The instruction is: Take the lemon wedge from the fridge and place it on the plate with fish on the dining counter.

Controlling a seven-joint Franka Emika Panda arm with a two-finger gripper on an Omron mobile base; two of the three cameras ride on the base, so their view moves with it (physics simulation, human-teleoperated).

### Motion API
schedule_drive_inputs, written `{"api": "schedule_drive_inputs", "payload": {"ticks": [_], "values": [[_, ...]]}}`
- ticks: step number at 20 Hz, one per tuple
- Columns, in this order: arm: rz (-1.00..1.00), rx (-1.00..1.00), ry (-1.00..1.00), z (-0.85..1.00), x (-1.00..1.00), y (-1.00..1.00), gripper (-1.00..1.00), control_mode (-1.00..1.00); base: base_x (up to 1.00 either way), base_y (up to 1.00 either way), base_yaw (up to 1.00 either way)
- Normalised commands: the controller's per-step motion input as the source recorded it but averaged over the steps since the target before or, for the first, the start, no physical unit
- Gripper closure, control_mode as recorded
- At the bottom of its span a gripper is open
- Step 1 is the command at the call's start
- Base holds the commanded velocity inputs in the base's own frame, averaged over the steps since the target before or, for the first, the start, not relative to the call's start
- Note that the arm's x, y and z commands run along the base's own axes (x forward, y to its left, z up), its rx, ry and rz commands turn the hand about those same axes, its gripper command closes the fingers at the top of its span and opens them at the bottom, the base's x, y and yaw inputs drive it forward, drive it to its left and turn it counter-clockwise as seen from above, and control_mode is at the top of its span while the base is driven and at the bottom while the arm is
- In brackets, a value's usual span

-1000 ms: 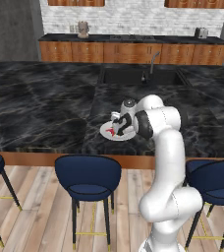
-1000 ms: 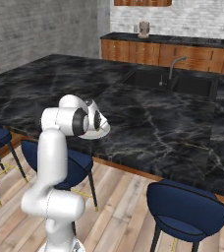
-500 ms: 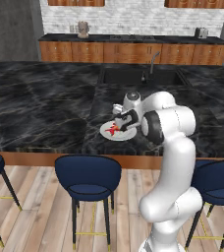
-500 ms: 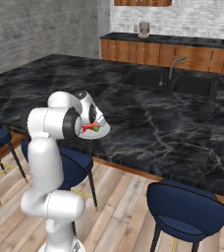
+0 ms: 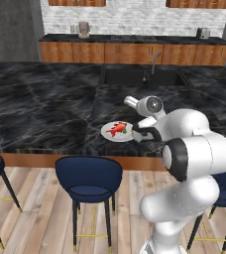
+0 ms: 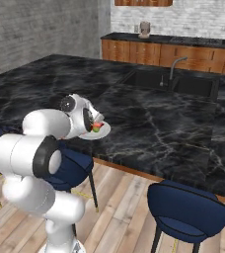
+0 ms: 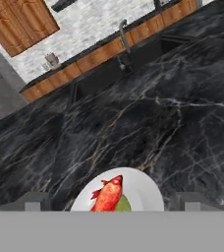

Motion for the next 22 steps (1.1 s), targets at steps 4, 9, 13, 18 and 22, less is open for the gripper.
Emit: {"api": "schedule_drive_inputs", "payload": {"ticks": [4, 9, 13, 18, 22], "values": [[-0.02, -0.04, -0.5, 0.96, -1.0, 0.01, -1.0, -1.0, 0.0, 0.0, 0.0], [-0.02, -0.06, -0.5, 0.98, -1.0, 0.05, -1.0, -1.0, 0.0, 0.0, 0.0], [-0.05, 0.0, -0.38, 1.0, -1.0, 0.01, -1.0, -1.0, 0.0, 0.0, 0.0], [-0.02, 0.0, -0.39, 1.0, -1.0, 0.0, -1.0, -1.0, 0.0, 0.0, 0.0], [0.0, 0.0, -0.45, 1.0, -1.0, 0.0, -1.0, -1.0, 0.0, 0.0, 0.0]]}}
